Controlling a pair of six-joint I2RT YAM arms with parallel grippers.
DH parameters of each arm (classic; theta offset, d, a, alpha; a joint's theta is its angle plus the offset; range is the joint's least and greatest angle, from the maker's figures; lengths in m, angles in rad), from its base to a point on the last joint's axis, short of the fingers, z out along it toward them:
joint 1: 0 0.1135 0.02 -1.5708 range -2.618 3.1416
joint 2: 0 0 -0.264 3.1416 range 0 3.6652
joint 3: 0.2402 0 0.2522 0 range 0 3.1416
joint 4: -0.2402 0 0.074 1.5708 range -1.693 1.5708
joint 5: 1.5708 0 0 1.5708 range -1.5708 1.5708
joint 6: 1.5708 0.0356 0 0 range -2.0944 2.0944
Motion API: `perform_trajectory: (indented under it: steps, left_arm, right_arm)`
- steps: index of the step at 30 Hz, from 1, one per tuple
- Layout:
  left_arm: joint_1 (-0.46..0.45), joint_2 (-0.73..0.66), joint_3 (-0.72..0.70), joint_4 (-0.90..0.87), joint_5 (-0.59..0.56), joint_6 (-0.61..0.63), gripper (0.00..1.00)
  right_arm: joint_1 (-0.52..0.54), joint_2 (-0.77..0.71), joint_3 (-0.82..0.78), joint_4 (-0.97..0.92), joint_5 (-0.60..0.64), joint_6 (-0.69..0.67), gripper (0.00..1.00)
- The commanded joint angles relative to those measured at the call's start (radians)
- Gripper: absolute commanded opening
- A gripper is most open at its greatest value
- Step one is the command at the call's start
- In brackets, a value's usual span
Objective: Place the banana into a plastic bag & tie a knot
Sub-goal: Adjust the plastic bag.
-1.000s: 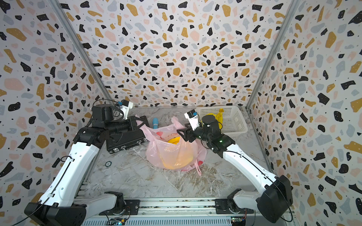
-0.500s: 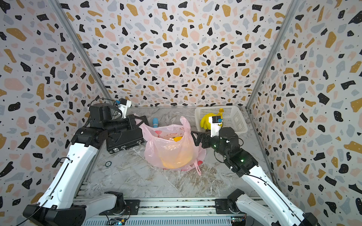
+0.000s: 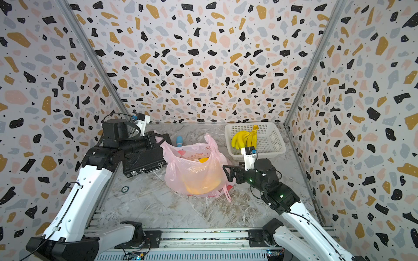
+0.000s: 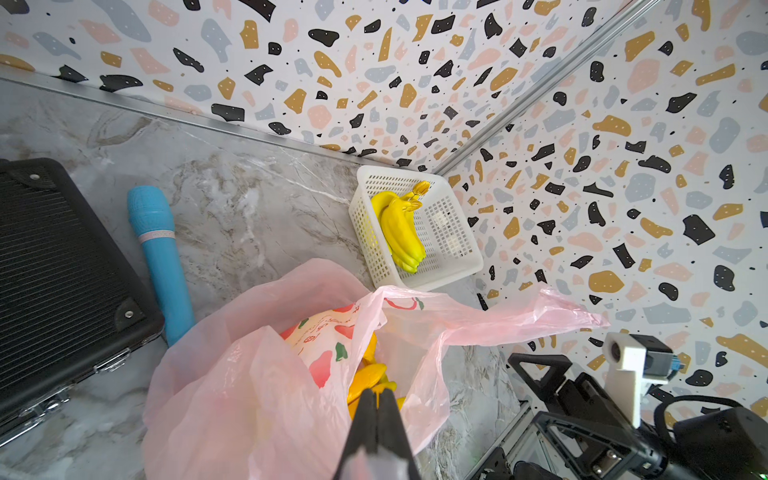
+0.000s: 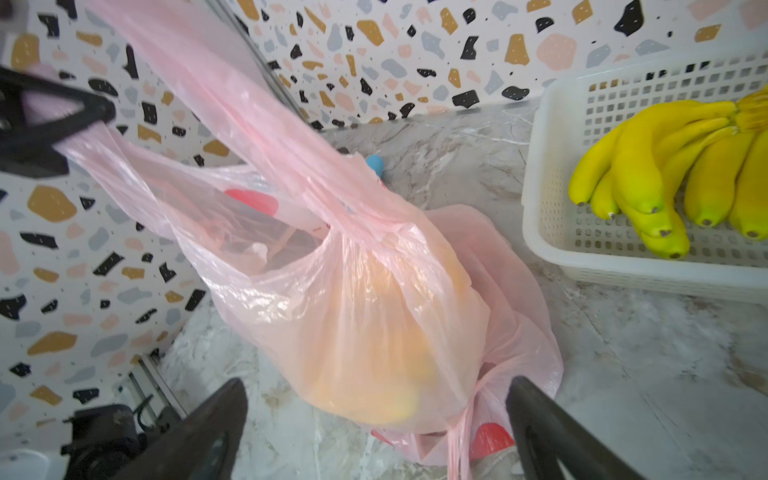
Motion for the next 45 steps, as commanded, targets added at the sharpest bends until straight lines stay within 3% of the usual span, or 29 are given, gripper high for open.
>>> perform_trajectory:
  steps: [1, 4, 9, 15, 23, 27, 32, 33, 36, 37, 45]
  left_arm:
    - [0.004, -0.048, 0.01, -0.013, 0.0, 0.004, 0.0]
    - [0.005, -0.07, 0.009, -0.015, 0.0, 0.001, 0.0]
    - [0.005, -0.074, 0.049, -0.062, 0.006, 0.017, 0.0]
    - [0.004, -0.077, 0.043, -0.072, -0.002, 0.036, 0.0]
    - [0.004, -0.069, 0.004, -0.04, 0.014, 0.032, 0.0]
    - [0.005, -0.068, -0.003, -0.039, 0.011, 0.039, 0.0]
    - [0.004, -0.061, -0.005, -0.037, 0.006, 0.044, 0.0]
    - [0.005, -0.058, -0.006, -0.034, 0.004, 0.044, 0.0]
    - [0.004, -0.048, -0.004, -0.027, 0.004, 0.041, 0.0]
    - [0.004, -0.045, -0.001, -0.025, 0.002, 0.039, 0.0]
    - [0.003, -0.037, 0.068, -0.032, 0.013, 0.008, 0.0]
  right_arm:
    - [-0.001, 0.044, -0.016, 0.176, -0.046, -0.161, 0.99]
    - [-0.002, 0.076, -0.052, 0.328, -0.078, -0.228, 0.99]
    - [-0.004, 0.196, 0.007, 0.387, -0.13, -0.418, 0.95]
    - [-0.005, 0.329, 0.029, 0.533, -0.258, -0.545, 0.9]
    - [-0.007, 0.465, 0.117, 0.562, -0.31, -0.592, 0.84]
    - [-0.007, 0.515, 0.155, 0.579, -0.337, -0.58, 0.76]
    - [-0.007, 0.547, 0.189, 0.579, -0.385, -0.57, 0.56]
    - [-0.007, 0.552, 0.196, 0.572, -0.402, -0.566, 0.47]
    - [-0.007, 0.551, 0.221, 0.519, -0.418, -0.548, 0.08]
    - [-0.007, 0.542, 0.23, 0.496, -0.419, -0.541, 0.0]
    - [-0.006, 0.441, 0.382, 0.219, -0.309, -0.463, 0.0]
